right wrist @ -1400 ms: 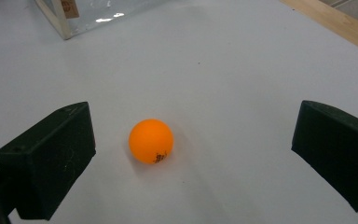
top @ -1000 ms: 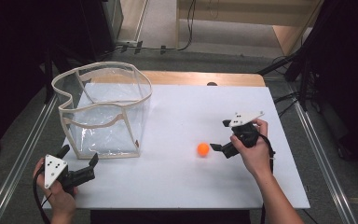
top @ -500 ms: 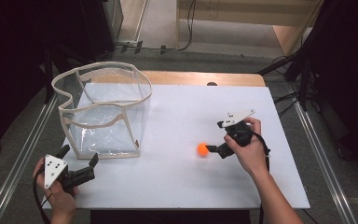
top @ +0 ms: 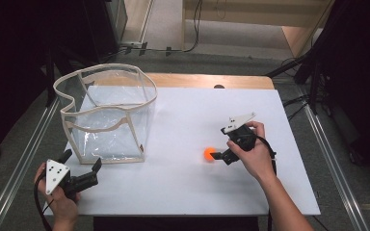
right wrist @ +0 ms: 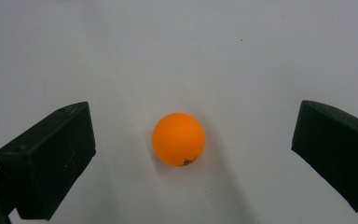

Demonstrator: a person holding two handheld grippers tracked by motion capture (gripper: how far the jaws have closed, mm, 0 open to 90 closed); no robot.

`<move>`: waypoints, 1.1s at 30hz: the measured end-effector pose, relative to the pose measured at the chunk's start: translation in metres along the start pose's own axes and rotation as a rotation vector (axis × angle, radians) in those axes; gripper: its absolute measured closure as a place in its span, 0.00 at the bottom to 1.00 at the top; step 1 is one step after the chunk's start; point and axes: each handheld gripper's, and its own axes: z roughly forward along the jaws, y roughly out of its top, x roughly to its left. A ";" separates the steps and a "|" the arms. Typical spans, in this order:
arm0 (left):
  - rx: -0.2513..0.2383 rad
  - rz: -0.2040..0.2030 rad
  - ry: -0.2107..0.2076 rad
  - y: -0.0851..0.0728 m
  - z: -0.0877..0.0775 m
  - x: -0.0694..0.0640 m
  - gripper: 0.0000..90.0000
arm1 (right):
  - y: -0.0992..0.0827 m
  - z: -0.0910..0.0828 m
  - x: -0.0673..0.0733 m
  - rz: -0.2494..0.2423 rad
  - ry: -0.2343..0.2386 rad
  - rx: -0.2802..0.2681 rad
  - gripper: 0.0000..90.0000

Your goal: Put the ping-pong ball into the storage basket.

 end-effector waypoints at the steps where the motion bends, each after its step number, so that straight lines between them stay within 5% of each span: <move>1: 0.000 0.000 0.000 0.000 0.000 0.000 0.01 | 0.000 0.001 0.000 -0.001 0.001 0.003 0.00; 33: -0.003 0.001 -0.001 0.000 0.000 0.000 0.01 | 0.006 0.024 0.004 -0.051 0.050 0.143 0.00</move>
